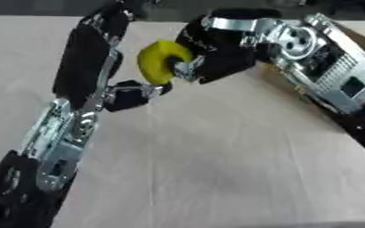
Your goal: Pick up the objects with one hand, pass them to the other hand, and then place them into the box on the other side of the table.
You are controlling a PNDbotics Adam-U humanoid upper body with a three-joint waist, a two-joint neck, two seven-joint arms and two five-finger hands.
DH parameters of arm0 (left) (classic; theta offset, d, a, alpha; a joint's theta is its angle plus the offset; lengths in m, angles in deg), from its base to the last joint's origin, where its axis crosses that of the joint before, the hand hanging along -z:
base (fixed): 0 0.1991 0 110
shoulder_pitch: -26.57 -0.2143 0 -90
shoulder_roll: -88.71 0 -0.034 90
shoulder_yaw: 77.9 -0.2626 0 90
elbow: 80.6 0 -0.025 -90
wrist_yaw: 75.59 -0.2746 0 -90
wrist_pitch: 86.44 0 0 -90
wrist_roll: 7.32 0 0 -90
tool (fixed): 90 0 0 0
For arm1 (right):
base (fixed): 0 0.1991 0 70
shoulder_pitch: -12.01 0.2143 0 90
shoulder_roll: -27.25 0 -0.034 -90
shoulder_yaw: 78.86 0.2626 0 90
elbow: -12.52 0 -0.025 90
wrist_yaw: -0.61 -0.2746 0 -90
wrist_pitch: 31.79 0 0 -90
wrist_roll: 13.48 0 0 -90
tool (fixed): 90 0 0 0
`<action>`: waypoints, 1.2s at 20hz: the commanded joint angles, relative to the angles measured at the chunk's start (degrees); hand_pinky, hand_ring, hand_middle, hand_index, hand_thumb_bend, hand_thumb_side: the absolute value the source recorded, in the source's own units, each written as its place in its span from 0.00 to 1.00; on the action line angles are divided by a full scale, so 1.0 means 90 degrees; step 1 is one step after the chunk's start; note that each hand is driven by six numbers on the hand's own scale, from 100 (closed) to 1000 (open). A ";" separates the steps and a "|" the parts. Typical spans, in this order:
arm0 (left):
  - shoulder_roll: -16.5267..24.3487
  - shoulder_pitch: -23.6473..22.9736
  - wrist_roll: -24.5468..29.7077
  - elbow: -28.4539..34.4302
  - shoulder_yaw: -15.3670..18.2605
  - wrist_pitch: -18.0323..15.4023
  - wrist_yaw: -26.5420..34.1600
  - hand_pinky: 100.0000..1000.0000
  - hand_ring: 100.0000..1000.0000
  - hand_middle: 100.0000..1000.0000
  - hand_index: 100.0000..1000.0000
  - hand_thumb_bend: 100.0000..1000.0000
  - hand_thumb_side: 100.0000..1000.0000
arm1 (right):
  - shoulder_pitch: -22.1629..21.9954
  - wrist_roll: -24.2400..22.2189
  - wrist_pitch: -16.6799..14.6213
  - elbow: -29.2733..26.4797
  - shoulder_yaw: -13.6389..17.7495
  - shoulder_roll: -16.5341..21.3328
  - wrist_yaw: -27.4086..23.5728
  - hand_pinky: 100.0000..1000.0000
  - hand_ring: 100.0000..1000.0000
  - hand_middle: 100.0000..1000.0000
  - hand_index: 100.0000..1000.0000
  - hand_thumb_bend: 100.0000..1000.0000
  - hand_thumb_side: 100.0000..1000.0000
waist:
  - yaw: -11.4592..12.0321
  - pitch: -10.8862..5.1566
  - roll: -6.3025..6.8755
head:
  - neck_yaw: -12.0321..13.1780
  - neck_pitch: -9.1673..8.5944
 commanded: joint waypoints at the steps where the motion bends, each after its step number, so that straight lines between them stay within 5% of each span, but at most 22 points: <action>1: 0.0272 0.0017 -0.0101 0.0025 0.0162 0.0142 0.0145 0.53 0.59 0.56 0.84 0.83 0.06 | -0.0045 -0.0482 0.0639 -0.0129 0.0366 0.0474 -0.0080 0.93 0.67 0.45 0.66 0.00 0.15 | -0.0046 -0.0132 0.0005 | 0.0000 0.0034; 13: 0.1933 -0.0517 -0.0359 0.0560 0.0991 0.1118 0.1343 0.51 0.55 0.52 0.76 0.67 0.17 | -0.1760 0.1921 -0.0332 -0.0136 0.2095 0.1982 -0.1779 0.94 0.68 0.47 0.68 0.00 0.11 | -0.0113 -0.0108 0.0189 | -0.0240 -0.0023; 24: 0.2564 -0.1329 -0.1159 0.0969 0.1812 0.1746 0.2306 0.49 0.54 0.50 0.75 0.61 0.20 | -0.3279 0.3778 -0.0644 -0.0040 0.3122 0.2354 -0.2417 0.94 0.68 0.48 0.69 0.00 0.11 | -0.0123 -0.0017 0.0211 | -0.0528 -0.0297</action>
